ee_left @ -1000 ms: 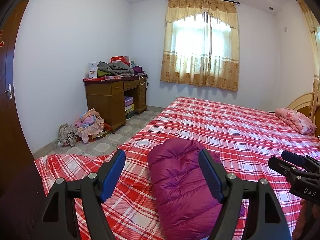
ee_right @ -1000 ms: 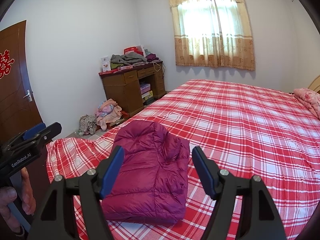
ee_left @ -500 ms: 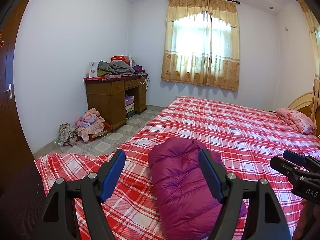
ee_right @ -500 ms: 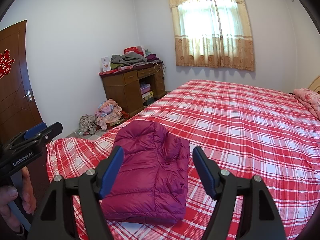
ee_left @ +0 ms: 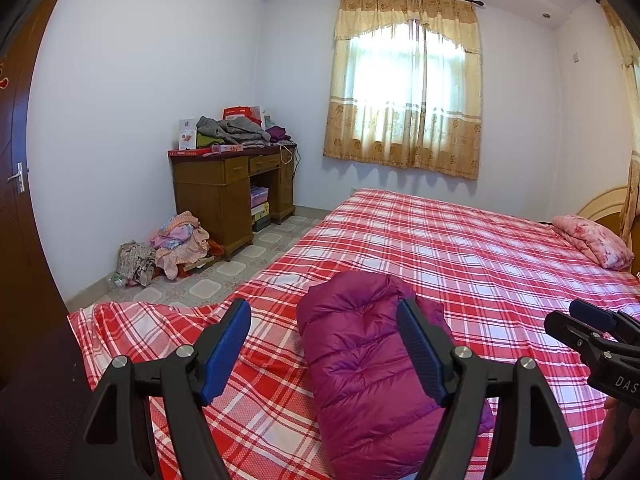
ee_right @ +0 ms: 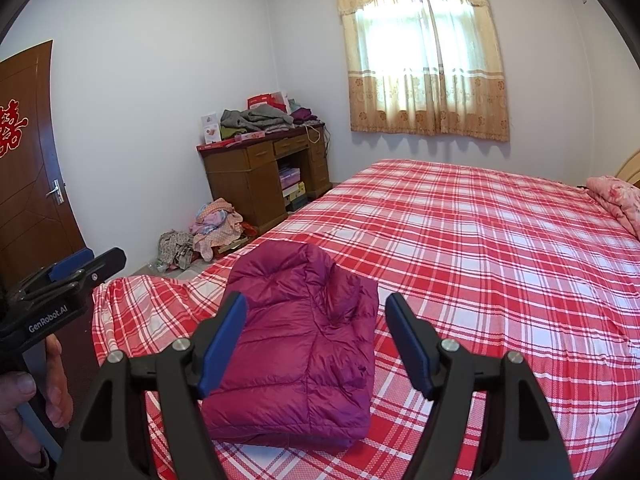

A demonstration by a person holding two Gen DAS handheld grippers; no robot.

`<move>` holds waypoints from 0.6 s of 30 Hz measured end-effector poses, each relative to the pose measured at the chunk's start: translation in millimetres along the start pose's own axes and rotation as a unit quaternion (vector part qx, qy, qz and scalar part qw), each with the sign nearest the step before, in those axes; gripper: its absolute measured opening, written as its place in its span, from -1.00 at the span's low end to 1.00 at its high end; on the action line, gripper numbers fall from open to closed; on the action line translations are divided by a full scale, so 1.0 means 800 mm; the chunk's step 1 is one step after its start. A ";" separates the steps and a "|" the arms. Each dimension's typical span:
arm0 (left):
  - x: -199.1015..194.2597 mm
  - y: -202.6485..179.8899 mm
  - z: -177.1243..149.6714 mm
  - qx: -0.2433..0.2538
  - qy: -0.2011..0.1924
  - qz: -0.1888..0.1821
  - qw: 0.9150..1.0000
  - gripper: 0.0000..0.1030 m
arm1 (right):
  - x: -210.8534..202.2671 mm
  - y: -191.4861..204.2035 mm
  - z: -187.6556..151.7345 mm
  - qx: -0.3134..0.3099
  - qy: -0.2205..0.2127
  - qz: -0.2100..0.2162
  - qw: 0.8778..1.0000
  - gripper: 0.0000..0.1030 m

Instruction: Fold large clothes

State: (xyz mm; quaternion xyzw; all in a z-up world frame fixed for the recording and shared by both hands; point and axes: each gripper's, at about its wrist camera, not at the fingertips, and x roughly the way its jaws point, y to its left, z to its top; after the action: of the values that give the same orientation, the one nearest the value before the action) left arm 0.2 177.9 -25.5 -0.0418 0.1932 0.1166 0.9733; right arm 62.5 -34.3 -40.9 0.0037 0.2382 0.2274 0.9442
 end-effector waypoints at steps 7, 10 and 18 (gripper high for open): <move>0.003 0.000 -0.001 -0.001 0.007 0.000 1.000 0.47 | -0.001 -0.002 0.002 0.000 -0.002 -0.001 1.000 0.45; 0.004 -0.002 0.000 0.002 0.009 0.004 1.000 0.47 | -0.002 -0.004 0.004 -0.001 -0.005 -0.001 1.000 0.45; 0.005 -0.010 -0.001 0.015 0.008 0.010 1.000 0.47 | -0.002 -0.003 0.004 -0.002 -0.004 0.000 1.000 0.46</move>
State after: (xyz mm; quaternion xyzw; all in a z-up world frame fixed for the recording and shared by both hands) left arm 5.5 171.0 -27.7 -0.0263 0.2026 0.1230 0.9712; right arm 64.0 -36.6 -37.6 0.0027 0.2339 0.2282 0.9451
